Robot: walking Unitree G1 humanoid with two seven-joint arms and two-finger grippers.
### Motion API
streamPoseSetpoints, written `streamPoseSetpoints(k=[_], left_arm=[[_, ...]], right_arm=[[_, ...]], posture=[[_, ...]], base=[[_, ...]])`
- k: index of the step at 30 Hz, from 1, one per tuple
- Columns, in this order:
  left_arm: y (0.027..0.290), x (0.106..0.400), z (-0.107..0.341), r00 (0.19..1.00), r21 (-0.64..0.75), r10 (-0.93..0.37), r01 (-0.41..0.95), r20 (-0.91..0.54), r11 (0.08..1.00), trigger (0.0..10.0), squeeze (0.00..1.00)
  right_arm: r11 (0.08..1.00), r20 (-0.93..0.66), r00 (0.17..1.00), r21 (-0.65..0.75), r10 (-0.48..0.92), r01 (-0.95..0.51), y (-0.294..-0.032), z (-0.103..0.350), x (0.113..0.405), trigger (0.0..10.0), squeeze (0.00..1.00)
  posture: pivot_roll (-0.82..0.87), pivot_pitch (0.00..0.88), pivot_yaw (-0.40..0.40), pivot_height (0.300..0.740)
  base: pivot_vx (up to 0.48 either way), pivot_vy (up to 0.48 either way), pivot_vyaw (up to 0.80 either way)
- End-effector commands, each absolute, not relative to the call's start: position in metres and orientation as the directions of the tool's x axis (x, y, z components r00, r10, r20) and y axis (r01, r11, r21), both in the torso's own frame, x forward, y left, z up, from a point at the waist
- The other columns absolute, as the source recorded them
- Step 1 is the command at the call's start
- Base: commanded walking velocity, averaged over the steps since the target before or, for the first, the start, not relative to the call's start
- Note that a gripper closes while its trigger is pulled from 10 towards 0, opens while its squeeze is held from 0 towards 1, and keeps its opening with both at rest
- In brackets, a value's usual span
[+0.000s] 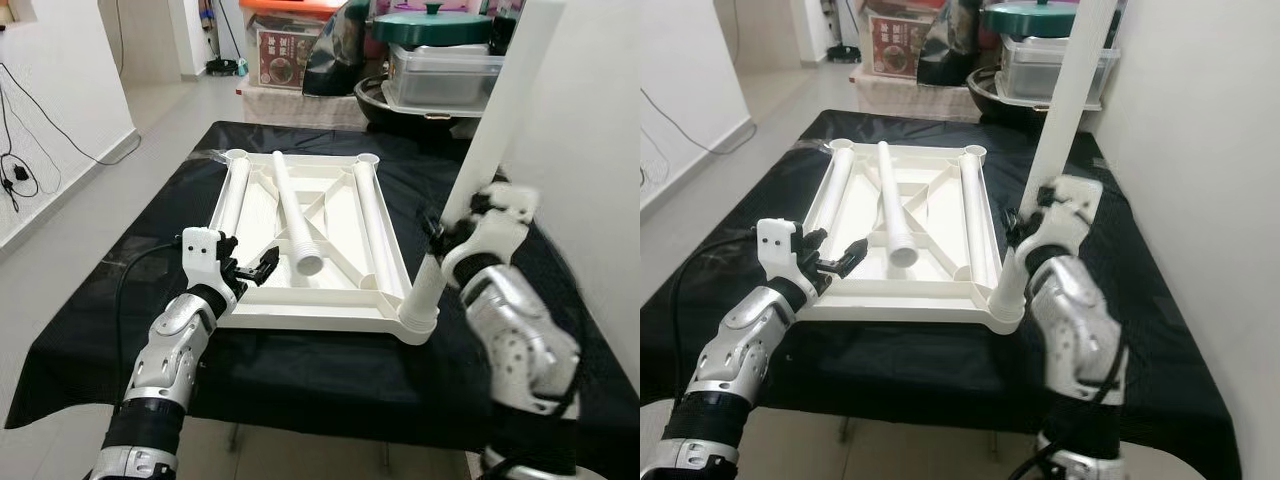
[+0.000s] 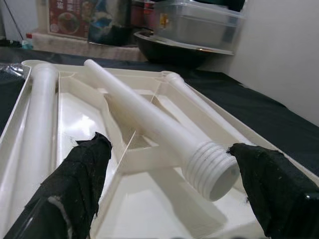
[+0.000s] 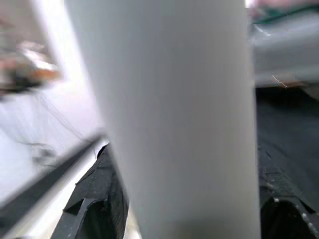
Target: Building children table
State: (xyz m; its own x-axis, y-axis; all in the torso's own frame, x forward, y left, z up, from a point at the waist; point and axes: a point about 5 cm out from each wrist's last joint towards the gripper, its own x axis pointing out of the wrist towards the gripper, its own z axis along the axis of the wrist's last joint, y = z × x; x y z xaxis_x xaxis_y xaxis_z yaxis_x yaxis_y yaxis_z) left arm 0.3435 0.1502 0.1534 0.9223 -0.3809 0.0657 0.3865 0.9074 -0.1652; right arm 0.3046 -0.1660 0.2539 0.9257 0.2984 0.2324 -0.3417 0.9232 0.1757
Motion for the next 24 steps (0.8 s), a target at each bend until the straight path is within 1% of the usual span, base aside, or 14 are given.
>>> streamPoseSetpoints(k=[1, 2, 3, 5, 9, 10, 11, 12, 14, 18, 19, 20, 23, 24], left_arm=[[0.151, 0.345, 0.151, 0.923, -0.155, -0.38, 0.384, 0.059, 0.91, 10.0, 0.0], [0.15, 0.346, 0.151, 0.924, -0.154, -0.379, 0.383, 0.059, 0.911, 10.0, 0.0], [0.15, 0.346, 0.151, 0.924, -0.154, -0.379, 0.383, 0.059, 0.911, 10.0, 0.0], [0.146, 0.343, 0.153, 0.919, -0.156, -0.388, 0.394, 0.068, 0.906, 10.0, 0.0], [0.147, 0.34, 0.152, 0.919, -0.152, -0.389, 0.395, 0.066, 0.906, 10.0, 0.0], [0.151, 0.34, 0.15, 0.923, -0.149, -0.381, 0.386, 0.06, 0.911, 10.0, 0.0], [0.154, 0.339, 0.149, 0.925, -0.147, -0.375, 0.379, 0.056, 0.914, 10.0, 0.0], [0.156, 0.339, 0.15, 0.926, -0.145, -0.373, 0.377, 0.057, 0.915, 10.0, 0.0], [0.156, 0.34, 0.15, 0.926, -0.143, -0.374, 0.378, 0.059, 0.915, 10.0, 0.0], [0.157, 0.341, 0.15, 0.926, -0.141, -0.372, 0.377, 0.061, 0.915, 10.0, 0.0], [0.154, 0.343, 0.15, 0.924, -0.145, -0.377, 0.382, 0.064, 0.913, 10.0, 0.0], [0.152, 0.342, 0.15, 0.922, -0.147, -0.381, 0.387, 0.066, 0.91, 10.0, 0.0], [0.15, 0.342, 0.15, 0.921, -0.149, -0.384, 0.389, 0.067, 0.909, 10.0, 0.0], [0.149, 0.341, 0.15, 0.919, -0.149, -0.389, 0.394, 0.068, 0.907, 10.0, 0.0]], right_arm=[[0.799, 0.26, 0.79, 0.097, 0.555, -0.593, -0.142, 0.254, 0.291, 10.0, 0.0], [0.751, 0.241, 0.74, 0.063, 0.628, -0.657, -0.138, 0.251, 0.286, 10.0, 0.0], [0.751, 0.241, 0.74, 0.063, 0.628, -0.657, -0.138, 0.251, 0.286, 10.0, 0.0], [0.673, 0.174, 0.665, 0.016, 0.727, -0.74, -0.127, 0.236, 0.281, 10.0, 0.0], [0.631, 0.138, 0.626, 0.005, 0.768, -0.775, -0.12, 0.227, 0.279, 10.0, 0.0], [0.63, 0.123, 0.625, 0.006, 0.771, -0.777, -0.117, 0.223, 0.284, 4.6, 0.0], [0.63, 0.113, 0.627, 0.007, 0.771, -0.777, -0.115, 0.22, 0.288, 4.6, 0.0], [0.639, 0.106, 0.636, 0.01, 0.764, -0.769, -0.114, 0.218, 0.293, 0.4, 0.0], [0.656, 0.106, 0.654, 0.018, 0.749, -0.754, -0.116, 0.218, 0.296, 0.0, 0.0], [0.714, 0.078, 0.712, 0.009, 0.698, -0.701, -0.127, 0.216, 0.306, 0.0, 0.0], [0.826, 0.01, 0.827, 0.031, 0.562, -0.562, -0.147, 0.211, 0.317, 0.0, 0.0], [0.867, -0.015, 0.867, 0.037, 0.498, -0.497, -0.155, 0.209, 0.321, 0.0, 0.0], [0.89, -0.029, 0.89, 0.039, 0.456, -0.455, -0.16, 0.207, 0.323, 0.0, 0.0], [0.958, -0.07, 0.956, 0.055, 0.285, -0.282, -0.173, 0.202, 0.326, 0.0, 0.0]], posture=[[0.04, 0.0, -0.063, 0.74], [0.04, 0.0, -0.063, 0.74], [0.04, 0.0, -0.063, 0.74], [0.06, 0.0, -0.074, 0.74], [0.07, 0.0, -0.082, 0.74], [0.08, 0.0, -0.087, 0.74], [0.08, 0.0, -0.087, 0.74], [0.09, 0.0, -0.092, 0.74], [0.08, 0.0, -0.093, 0.74], [0.08, 0.0, -0.09, 0.74], [0.07, 0.0, -0.086, 0.74], [0.07, 0.0, -0.083, 0.74], [0.07, 0.0, -0.083, 0.74], [0.06, 0.0, -0.078, 0.74]], base=[[0.0, 0.0, 0.0], [0.0, 0.0, 0.0], [0.0, 0.0, 0.0], [0.0, 0.0, 0.0], [0.0, 0.0, 0.0], [0.0, 0.0, 0.0], [0.0, 0.0, 0.0], [0.0, 0.0, 0.0], [0.0, 0.0, 0.0], [0.0, 0.0, 0.0], [0.0, 0.0, 0.0], [0.0, 0.0, 0.0], [0.0, 0.0, 0.0], [0.0, 0.0, 0.0]])
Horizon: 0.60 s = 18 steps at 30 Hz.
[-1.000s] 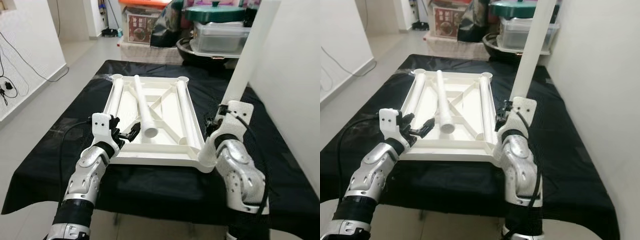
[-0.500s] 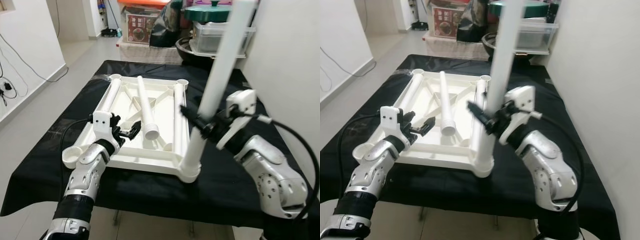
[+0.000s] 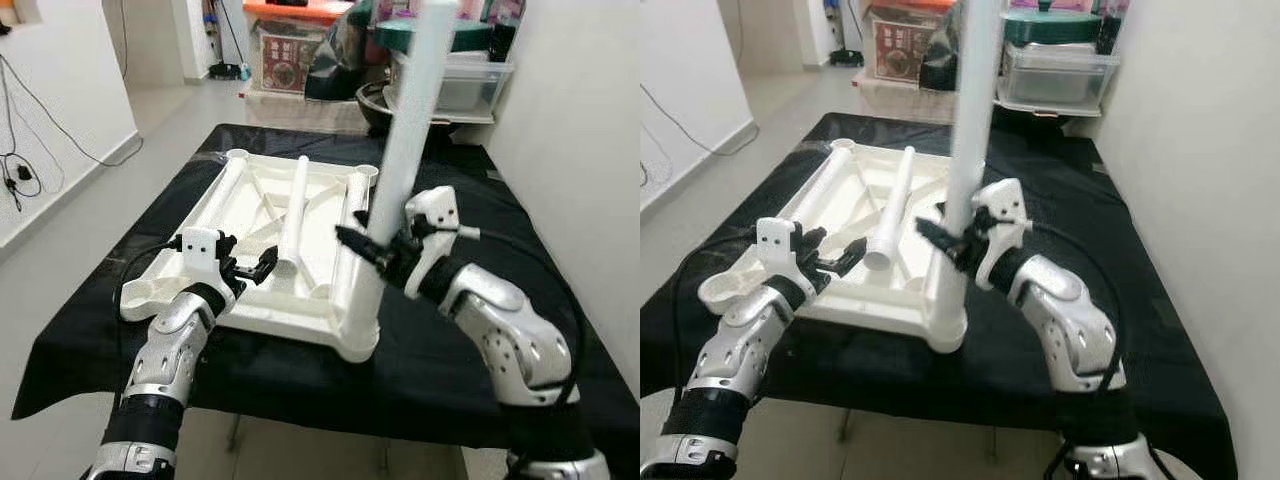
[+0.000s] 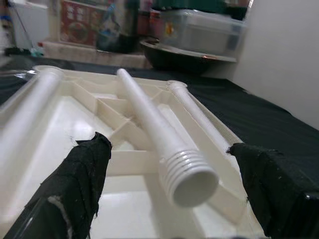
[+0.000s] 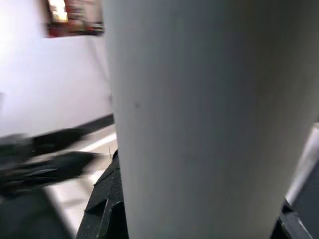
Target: Building children table
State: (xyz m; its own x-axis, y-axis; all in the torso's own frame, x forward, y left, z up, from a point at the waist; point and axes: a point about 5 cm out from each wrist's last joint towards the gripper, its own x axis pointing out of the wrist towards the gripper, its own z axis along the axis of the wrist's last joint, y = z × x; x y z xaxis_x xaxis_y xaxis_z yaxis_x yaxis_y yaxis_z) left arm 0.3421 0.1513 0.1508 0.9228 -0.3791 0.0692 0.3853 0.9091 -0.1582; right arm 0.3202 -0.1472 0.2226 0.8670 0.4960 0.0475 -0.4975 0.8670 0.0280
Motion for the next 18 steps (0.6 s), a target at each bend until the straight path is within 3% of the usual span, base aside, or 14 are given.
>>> streamPoseSetpoints(k=[1, 3, 5, 8, 13, 14, 18], left_arm=[[0.149, 0.341, 0.149, 0.918, -0.148, -0.391, 0.396, 0.065, 0.906, 10.0, 0.0], [0.15, 0.341, 0.147, 0.919, -0.145, -0.391, 0.395, 0.057, 0.907, 10.0, 0.0], [0.151, 0.342, 0.148, 0.921, -0.143, -0.386, 0.39, 0.057, 0.91, 10.0, 0.0], [0.151, 0.343, 0.151, 0.92, -0.143, -0.387, 0.393, 0.065, 0.909, 10.0, 0.0], [0.149, 0.345, 0.149, 0.922, -0.15, -0.383, 0.387, 0.059, 0.91, 10.0, 0.0], [0.147, 0.345, 0.149, 0.919, -0.153, -0.389, 0.393, 0.059, 0.907, 10.0, 0.0], [0.145, 0.345, 0.149, 0.916, -0.155, -0.397, 0.402, 0.062, 0.902, 10.0, 0.0]], right_arm=[[0.991, -0.105, 0.987, 0.063, 0.124, -0.118, -0.184, 0.196, 0.326, 0.0, 0.0], [0.984, -0.157, 0.977, 0.076, -0.145, 0.158, -0.2, 0.186, 0.32, 0.0, 0.0], [0.963, -0.157, 0.956, 0.07, -0.247, 0.26, -0.197, 0.183, 0.31, 0.0, 0.0], [0.944, -0.147, 0.941, 0.085, -0.304, 0.319, -0.177, 0.183, 0.298, 0.0, 0.0], [0.956, -0.153, 0.948, 0.054, -0.278, 0.289, -0.157, 0.183, 0.296, 0.0, 0.0], [0.966, -0.159, 0.957, 0.046, -0.243, 0.253, -0.153, 0.184, 0.299, 9.7, 0.0], [0.981, -0.145, 0.974, 0.053, -0.176, 0.185, -0.148, 0.189, 0.301, 10.0, 0.0]], posture=[[0.06, 0.0, -0.078, 0.74], [0.06, 0.0, -0.077, 0.74], [0.06, 0.0, -0.074, 0.74], [0.05, 0.0, -0.071, 0.74], [0.04, 0.0, -0.056, 0.74], [0.04, 0.0, -0.056, 0.74], [0.04, 0.0, -0.059, 0.74]], base=[[0.0, 0.0, 0.0], [0.0, 0.0, 0.0], [0.0, 0.0, 0.0], [0.0, 0.0, 0.0], [0.0, 0.0, 0.0], [0.0, 0.0, 0.0], [0.0, 0.0, 0.0]])
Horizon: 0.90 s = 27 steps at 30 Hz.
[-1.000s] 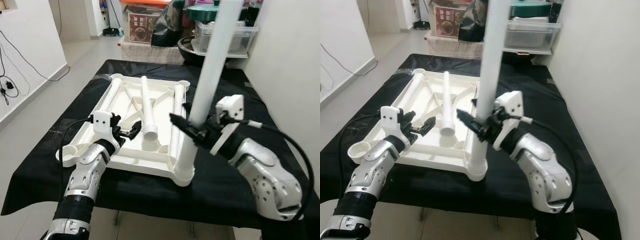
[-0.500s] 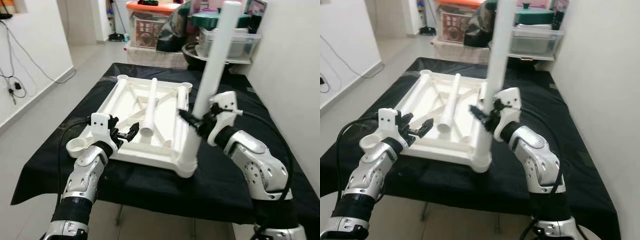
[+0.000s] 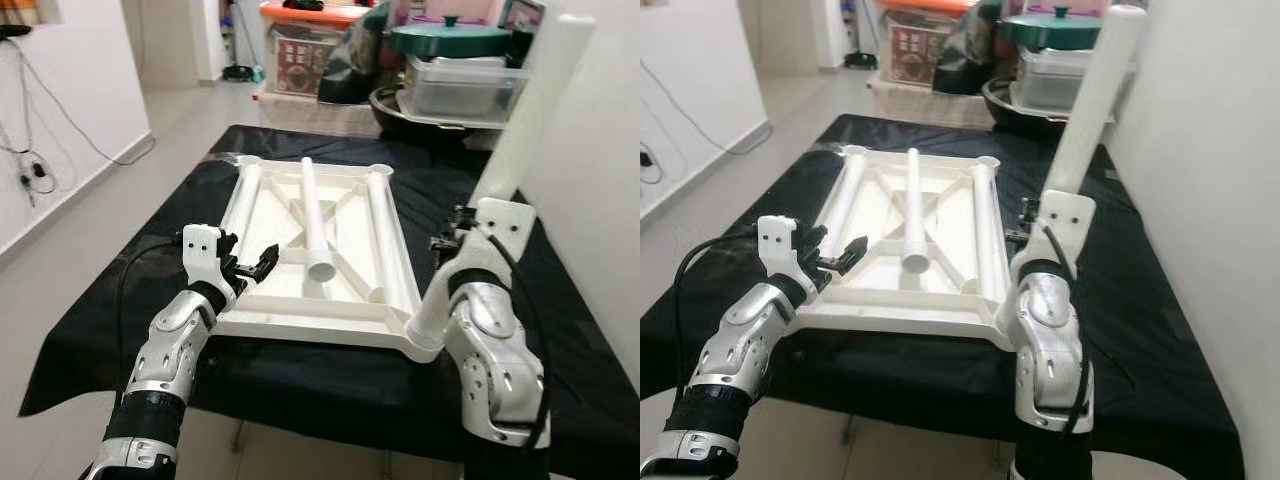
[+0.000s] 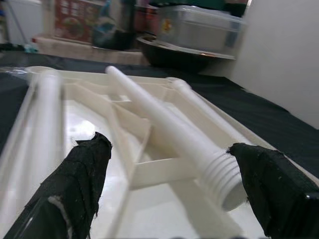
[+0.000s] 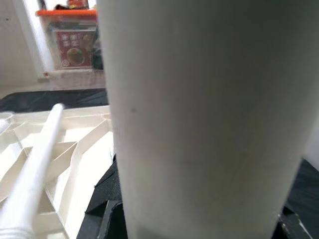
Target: Building children table
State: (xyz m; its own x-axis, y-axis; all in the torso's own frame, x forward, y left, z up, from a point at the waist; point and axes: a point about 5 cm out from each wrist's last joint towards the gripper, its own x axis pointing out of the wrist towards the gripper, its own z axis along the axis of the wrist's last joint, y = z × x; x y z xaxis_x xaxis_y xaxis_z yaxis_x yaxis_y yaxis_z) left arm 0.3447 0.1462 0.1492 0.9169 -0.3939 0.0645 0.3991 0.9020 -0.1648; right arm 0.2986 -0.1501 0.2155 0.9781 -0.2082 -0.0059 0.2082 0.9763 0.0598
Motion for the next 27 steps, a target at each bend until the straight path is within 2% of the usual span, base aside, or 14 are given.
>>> streamPoseSetpoints(k=[1, 6, 7, 9, 10, 12, 13, 16, 20, 23, 24, 25, 26, 27], left_arm=[[0.146, 0.345, 0.149, 0.916, -0.155, -0.396, 0.401, 0.062, 0.903, 10.0, 0.0], [0.15, 0.346, 0.148, 0.921, -0.154, -0.384, 0.388, 0.058, 0.909, 10.0, 0.0], [0.149, 0.346, 0.148, 0.921, -0.154, -0.385, 0.39, 0.06, 0.908, 10.0, 0.0], [0.149, 0.345, 0.149, 0.92, -0.154, -0.387, 0.392, 0.063, 0.907, 10.0, 0.0], [0.149, 0.345, 0.149, 0.92, -0.154, -0.387, 0.392, 0.063, 0.907, 10.0, 0.0], [0.148, 0.345, 0.146, 0.921, -0.156, -0.384, 0.389, 0.059, 0.908, 10.0, 0.0], [0.148, 0.345, 0.146, 0.921, -0.156, -0.384, 0.389, 0.059, 0.908, 10.0, 0.0], [0.144, 0.343, 0.144, 0.919, -0.158, -0.39, 0.394, 0.058, 0.905, 10.0, 0.0], [0.143, 0.343, 0.145, 0.916, -0.159, -0.396, 0.4, 0.061, 0.902, 10.0, 0.0], [0.145, 0.343, 0.144, 0.918, -0.157, -0.393, 0.397, 0.057, 0.904, 10.0, 0.0], [0.145, 0.343, 0.145, 0.918, -0.156, -0.393, 0.397, 0.059, 0.904, 10.0, 0.0], [0.145, 0.343, 0.145, 0.918, -0.156, -0.393, 0.397, 0.059, 0.904, 10.0, 0.0], [0.146, 0.343, 0.146, 0.917, -0.154, -0.393, 0.398, 0.061, 0.904, 10.0, 0.0], [0.147, 0.343, 0.147, 0.918, -0.152, -0.392, 0.396, 0.062, 0.905, 10.0, 0.0]], right_arm=[[0.984, -0.119, 0.98, 0.062, -0.161, 0.169, -0.15, 0.196, 0.302, 10.0, 1.0], [0.987, -0.059, 0.989, 0.072, -0.137, 0.141, -0.161, 0.213, 0.306, 10.0, 1.0], [0.993, -0.027, 0.996, 0.081, -0.086, 0.088, -0.165, 0.222, 0.31, 10.0, 0.0], [0.992, 0.018, 0.999, 0.123, 0.027, -0.029, -0.167, 0.236, 0.312, 10.0, 0.0], [0.992, 0.018, 0.999, 0.123, 0.027, -0.029, -0.167, 0.236, 0.312, 10.0, 0.0], [0.956, 0.136, 0.958, 0.118, 0.252, -0.269, -0.168, 0.258, 0.307, 10.0, 0.0], [0.956, 0.136, 0.958, 0.118, 0.252, -0.269, -0.168, 0.258, 0.307, 10.0, 0.0], [0.848, 0.194, 0.829, -0.027, 0.524, -0.53, -0.161, 0.268, 0.29, 10.0, 0.0], [0.77, 0.143, 0.758, -0.085, 0.637, -0.632, -0.153, 0.259, 0.282, 10.0, 0.0], [0.726, 0.078, 0.722, -0.072, 0.688, -0.684, -0.146, 0.24, 0.282, 10.0, 0.0], [0.725, 0.052, 0.723, -0.06, 0.689, -0.686, -0.145, 0.231, 0.286, 4.8, 0.0], [0.725, 0.052, 0.723, -0.06, 0.689, -0.686, -0.145, 0.231, 0.286, 4.8, 0.0], [0.728, 0.036, 0.728, -0.051, 0.685, -0.683, -0.144, 0.225, 0.29, 3.1, 0.0], [0.751, 0.006, 0.751, -0.04, 0.66, -0.659, -0.147, 0.219, 0.295, 0.0, 0.0]], posture=[[0.03, 0.0, -0.058, 0.74], [0.03, 0.0, -0.066, 0.74], [0.03, 0.0, -0.069, 0.74], [0.03, 0.0, -0.068, 0.74], [0.03, 0.0, -0.068, 0.74], [0.02, 0.0, -0.068, 0.74], [0.02, 0.0, -0.068, 0.74], [0.02, 0.0, -0.071, 0.74], [0.02, 0.0, -0.071, 0.74], [0.04, 0.0, -0.077, 0.74], [0.04, 0.0, -0.079, 0.74], [0.04, 0.0, -0.079, 0.74], [0.05, 0.0, -0.083, 0.74], [0.04, 0.0, -0.082, 0.74]], base=[[0.0, 0.0, 0.0], [0.0, 0.0, 0.0], [0.0, 0.0, 0.0], [0.0, 0.0, 0.0], [0.0, 0.0, 0.0], [0.0, 0.0, 0.0], [0.0, 0.0, 0.0], [0.0, 0.0, 0.0], [0.0, 0.0, 0.0], [0.0, 0.0, 0.0], [0.0, 0.0, 0.0], [0.0, 0.0, 0.0], [0.0, 0.0, 0.0], [0.0, 0.0, 0.0]])
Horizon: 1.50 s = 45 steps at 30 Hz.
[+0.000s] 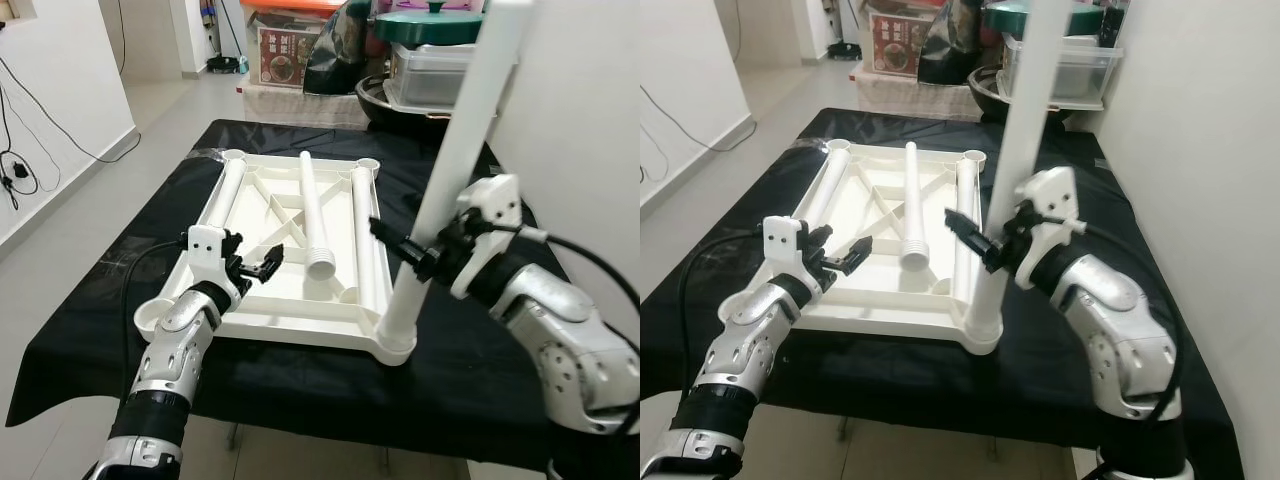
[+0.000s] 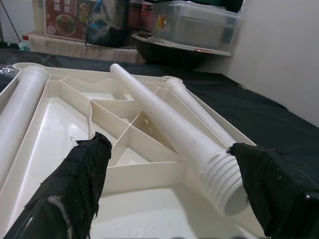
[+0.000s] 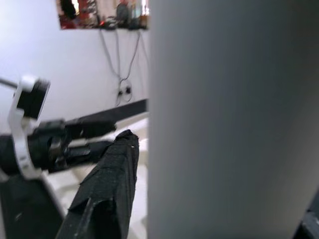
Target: Building children table
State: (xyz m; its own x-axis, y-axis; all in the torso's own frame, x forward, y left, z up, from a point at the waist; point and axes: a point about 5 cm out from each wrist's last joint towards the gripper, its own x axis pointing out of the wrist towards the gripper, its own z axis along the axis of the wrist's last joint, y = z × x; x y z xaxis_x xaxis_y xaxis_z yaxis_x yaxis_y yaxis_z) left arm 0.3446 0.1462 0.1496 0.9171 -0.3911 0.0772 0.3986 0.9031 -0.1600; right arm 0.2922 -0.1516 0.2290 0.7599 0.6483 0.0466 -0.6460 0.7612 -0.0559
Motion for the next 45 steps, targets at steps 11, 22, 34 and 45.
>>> streamPoseSetpoints(k=[11, 22, 34, 45], left_arm=[[0.146, 0.341, 0.144, 0.917, -0.156, -0.395, 0.399, 0.057, 0.904, 10.0, 0.0], [0.143, 0.344, 0.144, 0.911, -0.156, -0.409, 0.411, 0.048, 0.898, 10.0, 0.0], [0.148, 0.348, 0.147, 0.911, -0.149, -0.409, 0.412, 0.054, 0.899, 10.0, 0.0], [0.143, 0.346, 0.148, 0.908, -0.152, -0.414, 0.419, 0.065, 0.895, 10.0, 0.0]], right_arm=[[0.995, -0.186, 0.98, 0.062, -0.07, 0.083, -0.214, 0.181, 0.321, 0.0, 0.0], [0.979, -0.176, 0.975, 0.125, -0.135, 0.158, -0.139, 0.181, 0.298, 10.0, 0.0], [0.913, 0.147, 0.926, 0.173, 0.348, -0.371, -0.172, 0.239, 0.305, 10.0, 0.0], [0.75, -0.016, 0.75, 0.039, 0.661, -0.66, -0.155, 0.192, 0.287, 0.0, 0.0]], posture=[[0.04, 0.0, -0.077, 0.74], [0.02, 0.0, -0.046, 0.74], [0.02, 0.0, -0.052, 0.74], [0.05, 0.0, -0.064, 0.74]], base=[[0.0, 0.0, 0.0], [0.0, 0.0, 0.0], [0.0, 0.0, 0.0], [0.0, 0.0, 0.0]])
